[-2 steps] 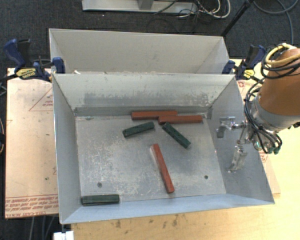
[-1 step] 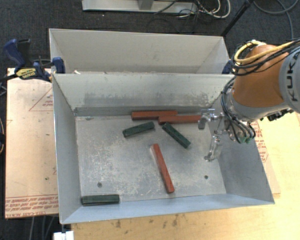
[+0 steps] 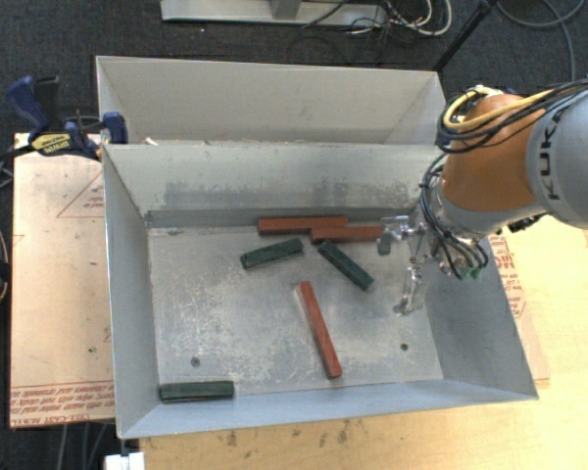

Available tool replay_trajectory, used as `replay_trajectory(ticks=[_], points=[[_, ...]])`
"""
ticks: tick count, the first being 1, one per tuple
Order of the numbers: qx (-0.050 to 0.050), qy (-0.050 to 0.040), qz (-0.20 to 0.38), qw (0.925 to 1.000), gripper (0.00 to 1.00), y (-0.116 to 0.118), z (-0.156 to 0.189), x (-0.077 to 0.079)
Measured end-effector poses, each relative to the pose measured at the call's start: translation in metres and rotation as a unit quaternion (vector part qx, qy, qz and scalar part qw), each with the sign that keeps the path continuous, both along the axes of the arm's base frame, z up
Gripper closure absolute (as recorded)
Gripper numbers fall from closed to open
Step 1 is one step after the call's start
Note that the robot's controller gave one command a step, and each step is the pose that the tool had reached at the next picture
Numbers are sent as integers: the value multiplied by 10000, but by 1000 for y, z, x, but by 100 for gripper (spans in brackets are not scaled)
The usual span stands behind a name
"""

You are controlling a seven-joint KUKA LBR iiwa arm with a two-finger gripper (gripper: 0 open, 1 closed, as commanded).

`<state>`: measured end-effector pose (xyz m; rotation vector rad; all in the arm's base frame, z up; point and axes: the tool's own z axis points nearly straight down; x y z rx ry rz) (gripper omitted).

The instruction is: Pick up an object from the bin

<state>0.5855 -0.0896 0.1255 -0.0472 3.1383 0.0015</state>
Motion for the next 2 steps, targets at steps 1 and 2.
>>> replay_trajectory(ticks=[1, 2], points=[[12, -20, -235, 9997, 100, 64, -53, 42], [11, -20, -235, 9997, 100, 64, -53, 42]])
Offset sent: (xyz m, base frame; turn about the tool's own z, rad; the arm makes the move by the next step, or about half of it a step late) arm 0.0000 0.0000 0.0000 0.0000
